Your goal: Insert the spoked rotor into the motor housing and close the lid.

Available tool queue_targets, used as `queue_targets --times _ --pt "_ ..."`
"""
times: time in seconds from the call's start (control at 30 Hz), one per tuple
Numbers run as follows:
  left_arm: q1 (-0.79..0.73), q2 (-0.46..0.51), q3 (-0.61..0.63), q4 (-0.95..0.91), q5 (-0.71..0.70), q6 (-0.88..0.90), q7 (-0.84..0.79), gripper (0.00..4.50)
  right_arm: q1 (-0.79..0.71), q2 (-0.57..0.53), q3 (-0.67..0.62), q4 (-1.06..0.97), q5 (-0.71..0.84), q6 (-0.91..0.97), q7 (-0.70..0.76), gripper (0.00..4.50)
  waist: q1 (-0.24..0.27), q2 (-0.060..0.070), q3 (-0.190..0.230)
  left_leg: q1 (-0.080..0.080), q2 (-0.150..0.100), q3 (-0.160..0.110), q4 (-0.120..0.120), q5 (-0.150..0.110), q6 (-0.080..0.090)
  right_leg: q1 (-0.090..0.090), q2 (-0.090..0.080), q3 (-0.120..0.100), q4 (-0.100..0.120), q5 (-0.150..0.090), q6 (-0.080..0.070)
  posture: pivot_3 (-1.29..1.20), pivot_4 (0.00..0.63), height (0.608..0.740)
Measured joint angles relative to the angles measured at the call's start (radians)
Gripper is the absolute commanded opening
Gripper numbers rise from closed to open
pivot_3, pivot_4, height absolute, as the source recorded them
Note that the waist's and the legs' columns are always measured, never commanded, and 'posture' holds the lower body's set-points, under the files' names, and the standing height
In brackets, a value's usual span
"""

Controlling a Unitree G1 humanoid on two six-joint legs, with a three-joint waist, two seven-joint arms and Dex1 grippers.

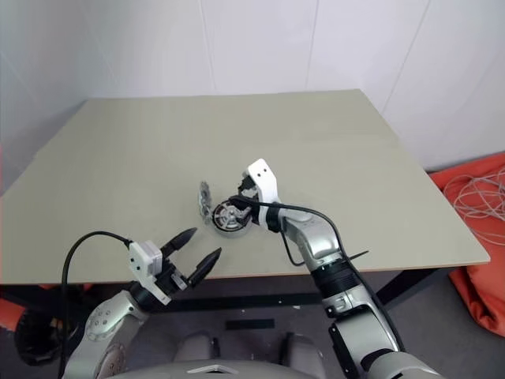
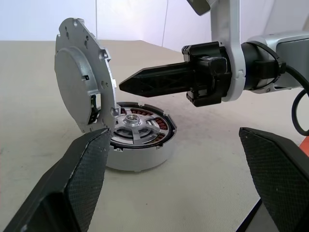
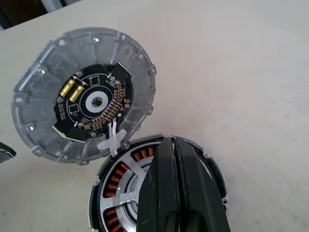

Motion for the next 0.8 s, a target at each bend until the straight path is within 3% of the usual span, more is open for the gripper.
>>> queue_targets --times 0.8 --pt "-0.017 -0.004 0.001 -0.006 -0.003 0.028 0.003 4.50 -0.002 -0.067 0.065 0.016 -0.082 0.018 0.098 0.02 -0.006 -0.001 -0.001 0.003 0.000 0.000 0.001 0.000 0.000 0.003 0.000 0.000 0.000 0.000 0.000 0.00 0.000 0.740"
